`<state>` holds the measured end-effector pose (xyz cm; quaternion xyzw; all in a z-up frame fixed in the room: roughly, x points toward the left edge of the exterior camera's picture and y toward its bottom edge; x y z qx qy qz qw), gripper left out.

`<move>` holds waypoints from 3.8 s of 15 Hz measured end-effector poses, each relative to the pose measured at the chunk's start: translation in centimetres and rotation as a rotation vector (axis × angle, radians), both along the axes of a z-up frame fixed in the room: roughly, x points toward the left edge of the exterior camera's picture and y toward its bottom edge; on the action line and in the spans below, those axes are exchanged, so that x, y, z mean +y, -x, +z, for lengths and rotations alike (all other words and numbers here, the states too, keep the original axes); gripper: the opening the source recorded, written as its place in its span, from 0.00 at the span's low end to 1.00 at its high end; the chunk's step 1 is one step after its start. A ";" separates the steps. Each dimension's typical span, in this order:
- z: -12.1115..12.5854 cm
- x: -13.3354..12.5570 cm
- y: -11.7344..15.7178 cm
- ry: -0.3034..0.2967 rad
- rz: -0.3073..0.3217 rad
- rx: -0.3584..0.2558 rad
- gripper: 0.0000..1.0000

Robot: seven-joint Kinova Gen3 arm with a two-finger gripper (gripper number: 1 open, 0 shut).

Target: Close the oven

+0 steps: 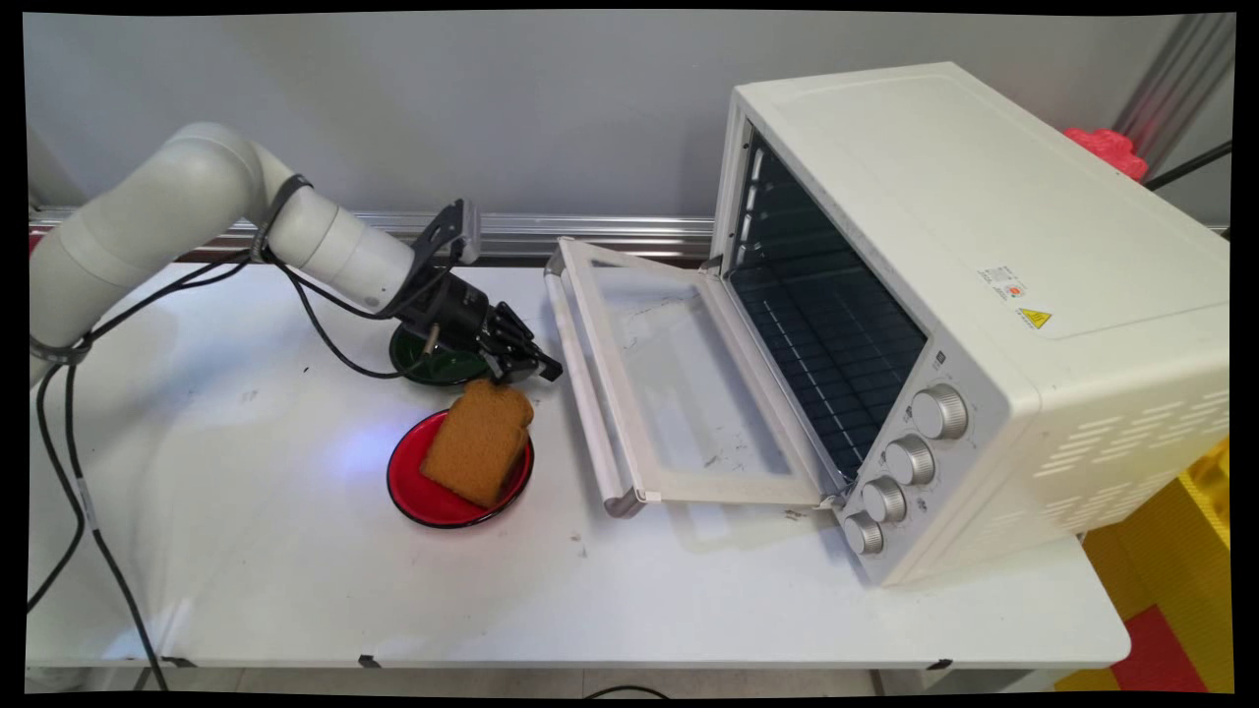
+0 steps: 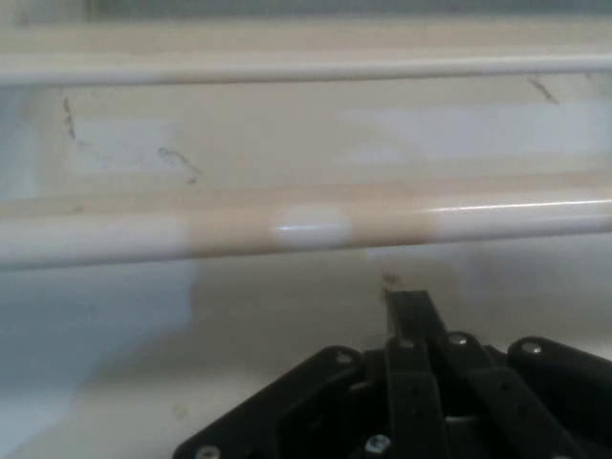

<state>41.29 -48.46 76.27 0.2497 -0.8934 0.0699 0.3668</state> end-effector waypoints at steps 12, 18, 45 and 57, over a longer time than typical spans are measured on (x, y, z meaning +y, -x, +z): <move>-1.2 -0.7 1.1 0.012 -0.012 0.026 0.00; -1.1 -0.7 1.7 0.010 -0.015 0.060 0.00; 4.7 -2.6 5.2 0.114 -0.052 0.246 0.00; 7.7 -3.8 7.9 0.175 -0.085 0.292 0.00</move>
